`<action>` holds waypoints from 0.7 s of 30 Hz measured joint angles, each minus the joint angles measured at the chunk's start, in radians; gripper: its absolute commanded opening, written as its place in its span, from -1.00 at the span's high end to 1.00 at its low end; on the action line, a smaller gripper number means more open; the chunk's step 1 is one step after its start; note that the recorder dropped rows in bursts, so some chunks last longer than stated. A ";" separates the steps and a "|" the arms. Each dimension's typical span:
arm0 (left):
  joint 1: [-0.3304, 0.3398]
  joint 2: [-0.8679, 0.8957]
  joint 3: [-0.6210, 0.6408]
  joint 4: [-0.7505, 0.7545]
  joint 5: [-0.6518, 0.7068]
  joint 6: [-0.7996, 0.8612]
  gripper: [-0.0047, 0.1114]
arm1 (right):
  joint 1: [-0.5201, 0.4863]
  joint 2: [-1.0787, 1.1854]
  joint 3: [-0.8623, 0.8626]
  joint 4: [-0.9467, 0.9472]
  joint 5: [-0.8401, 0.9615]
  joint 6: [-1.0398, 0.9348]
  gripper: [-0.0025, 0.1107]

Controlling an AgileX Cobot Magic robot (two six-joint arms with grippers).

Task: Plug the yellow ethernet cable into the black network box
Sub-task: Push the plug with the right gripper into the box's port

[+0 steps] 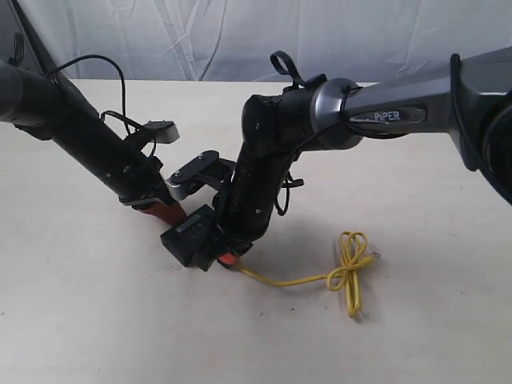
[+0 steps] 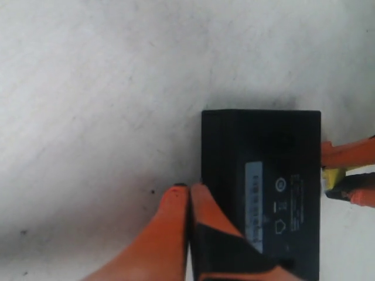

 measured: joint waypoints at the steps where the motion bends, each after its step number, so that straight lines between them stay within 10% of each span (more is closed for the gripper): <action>1: 0.000 0.000 0.000 0.000 0.002 0.000 0.92 | 0.002 0.000 0.000 -0.002 -0.003 0.003 0.97; 21: 0.006 0.000 0.000 0.008 0.013 0.000 0.92 | 0.018 0.008 -0.055 -0.102 -0.007 0.080 0.97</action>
